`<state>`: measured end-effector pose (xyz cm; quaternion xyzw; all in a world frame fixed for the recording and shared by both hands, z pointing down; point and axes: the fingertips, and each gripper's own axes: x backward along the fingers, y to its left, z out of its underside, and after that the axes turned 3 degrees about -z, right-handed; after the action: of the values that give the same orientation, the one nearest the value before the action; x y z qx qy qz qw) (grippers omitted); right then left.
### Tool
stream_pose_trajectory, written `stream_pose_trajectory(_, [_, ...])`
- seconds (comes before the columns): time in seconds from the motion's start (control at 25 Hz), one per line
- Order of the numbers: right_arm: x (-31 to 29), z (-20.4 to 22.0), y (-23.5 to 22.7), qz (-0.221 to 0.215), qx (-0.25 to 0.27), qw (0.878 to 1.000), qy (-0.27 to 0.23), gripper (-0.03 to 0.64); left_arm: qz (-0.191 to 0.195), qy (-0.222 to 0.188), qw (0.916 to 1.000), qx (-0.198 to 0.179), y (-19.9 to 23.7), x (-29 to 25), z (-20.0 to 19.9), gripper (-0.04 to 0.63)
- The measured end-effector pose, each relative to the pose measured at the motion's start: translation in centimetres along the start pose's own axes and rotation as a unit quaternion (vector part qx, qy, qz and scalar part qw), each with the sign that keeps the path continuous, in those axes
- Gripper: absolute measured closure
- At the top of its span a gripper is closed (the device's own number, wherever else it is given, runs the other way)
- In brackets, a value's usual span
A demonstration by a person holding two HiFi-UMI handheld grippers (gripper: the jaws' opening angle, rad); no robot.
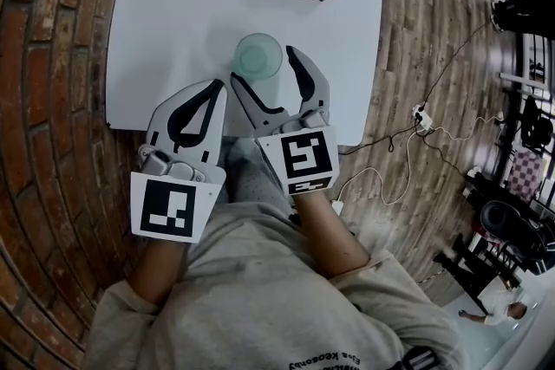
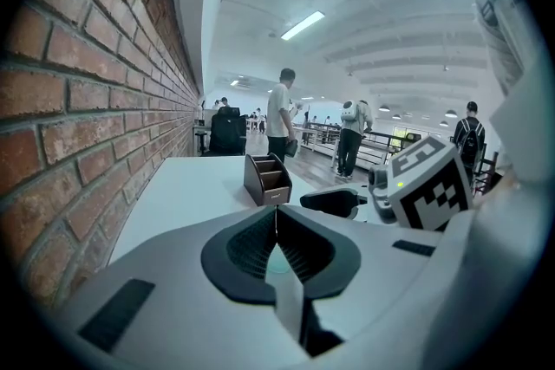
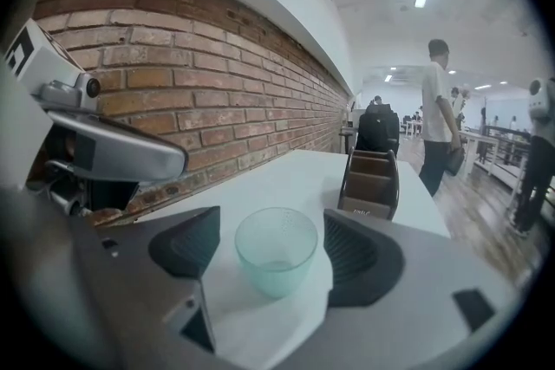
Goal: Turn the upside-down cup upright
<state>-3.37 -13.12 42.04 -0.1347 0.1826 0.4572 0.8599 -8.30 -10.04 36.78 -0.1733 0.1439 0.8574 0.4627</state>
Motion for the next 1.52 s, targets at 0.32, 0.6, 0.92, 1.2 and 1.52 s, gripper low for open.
stream_pose_trajectory(0.32, [-1.3,0.8,-0.4,0.005,-0.007,1.000,0.013,0.224,-0.004,0.004,1.0000,0.004,0.7,0.0,0.3,0.584])
stream_pose_trajectory(0.6, [-2.5,1.6,-0.6,0.007,-0.011,1.000,0.024,0.201,-0.008,0.007,0.9999,0.007,1.3,-0.1,0.5,0.584])
stream_pose_trajectory(0.92, [-3.7,2.1,-0.5,0.002,-0.010,0.999,0.032,0.201,-0.012,0.010,0.9998,0.011,1.8,-0.3,0.6,0.584])
stream_pose_trajectory(1.2, [-4.1,2.5,-0.9,0.009,-0.014,0.999,0.034,0.201,-0.011,0.015,0.9998,0.012,1.8,-0.4,0.9,0.584])
stream_pose_trajectory(1.52, [-4.4,2.4,-1.0,0.008,-0.013,0.999,0.032,0.207,-0.009,0.018,0.9997,0.011,1.8,-0.4,1.1,0.584])
